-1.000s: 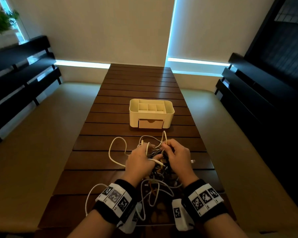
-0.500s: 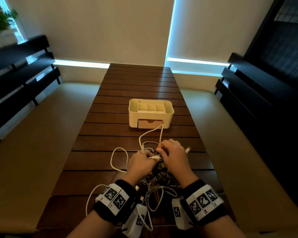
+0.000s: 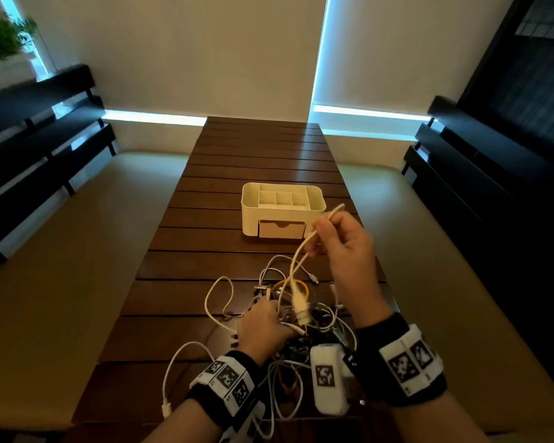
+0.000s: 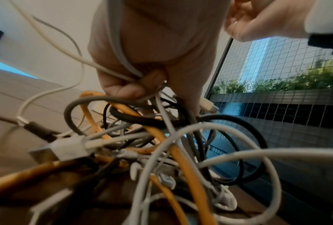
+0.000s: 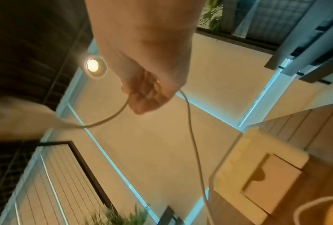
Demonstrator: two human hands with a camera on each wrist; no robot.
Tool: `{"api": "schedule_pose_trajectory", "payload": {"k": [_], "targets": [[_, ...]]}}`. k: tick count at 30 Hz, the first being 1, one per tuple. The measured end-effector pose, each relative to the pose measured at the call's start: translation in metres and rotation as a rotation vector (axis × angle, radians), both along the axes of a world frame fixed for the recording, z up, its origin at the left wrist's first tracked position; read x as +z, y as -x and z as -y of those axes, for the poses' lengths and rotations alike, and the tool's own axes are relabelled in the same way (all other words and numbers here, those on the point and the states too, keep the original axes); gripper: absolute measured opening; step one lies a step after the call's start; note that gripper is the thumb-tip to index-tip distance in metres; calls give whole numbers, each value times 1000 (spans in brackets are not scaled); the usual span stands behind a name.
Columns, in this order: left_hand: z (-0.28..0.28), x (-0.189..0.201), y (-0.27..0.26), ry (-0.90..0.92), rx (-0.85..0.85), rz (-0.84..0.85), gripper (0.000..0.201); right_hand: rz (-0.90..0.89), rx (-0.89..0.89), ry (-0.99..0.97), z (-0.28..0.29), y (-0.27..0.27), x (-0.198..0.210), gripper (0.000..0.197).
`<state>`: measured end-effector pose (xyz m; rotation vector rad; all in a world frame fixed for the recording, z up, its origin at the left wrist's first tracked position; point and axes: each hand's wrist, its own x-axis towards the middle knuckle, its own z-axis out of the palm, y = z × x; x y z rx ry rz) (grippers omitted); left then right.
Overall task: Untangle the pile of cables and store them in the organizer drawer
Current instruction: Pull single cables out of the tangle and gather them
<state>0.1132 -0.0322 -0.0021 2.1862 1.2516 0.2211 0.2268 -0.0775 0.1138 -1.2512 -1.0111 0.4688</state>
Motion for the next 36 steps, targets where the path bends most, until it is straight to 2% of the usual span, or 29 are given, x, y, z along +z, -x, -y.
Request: {"api": "schedule_pose_trajectory", "payload": {"k": [2,4,6,7,8,11,14,16,20,22,25,28,31,33,34,36], "targets": [[-1,3,-1,61,58,141,26,37,20,67,-6,-7,6,19],[-7,12,-2,146,106,320,25,155,-17,150,-9,-9,-6,23],[-16,28,0,200,120,445,15,228,-46,213,-7,-9,-19,24],[-21,35,3,213,121,477,9,226,-48,226,-5,-8,-24,23],[-26,41,6,217,114,482,10,207,-51,233,-4,-8,-29,23],[-34,53,19,139,85,402,42,187,-70,267,0,-12,-38,22],[-35,64,32,115,113,469,46,249,-47,371,9,-16,-45,20],[-34,68,37,81,110,541,40,333,32,527,16,-20,-52,19],[-30,71,44,19,36,650,18,653,373,1013,27,-25,-67,21],[-27,74,47,-7,16,760,6,746,463,1180,34,-28,-71,24],[-28,82,54,-86,41,909,16,772,362,1348,42,-43,-79,15],[-33,94,65,-108,107,1051,27,808,220,1438,52,-58,-84,19],[-35,111,75,47,219,1208,34,875,293,1564,63,-62,-81,24],[-33,119,80,232,169,1369,29,932,284,1598,68,-59,-74,18],[-31,122,81,323,111,1437,24,966,237,1556,68,-56,-69,16],[-27,124,79,455,-7,1471,19,956,122,1302,61,-48,-59,35]]}}
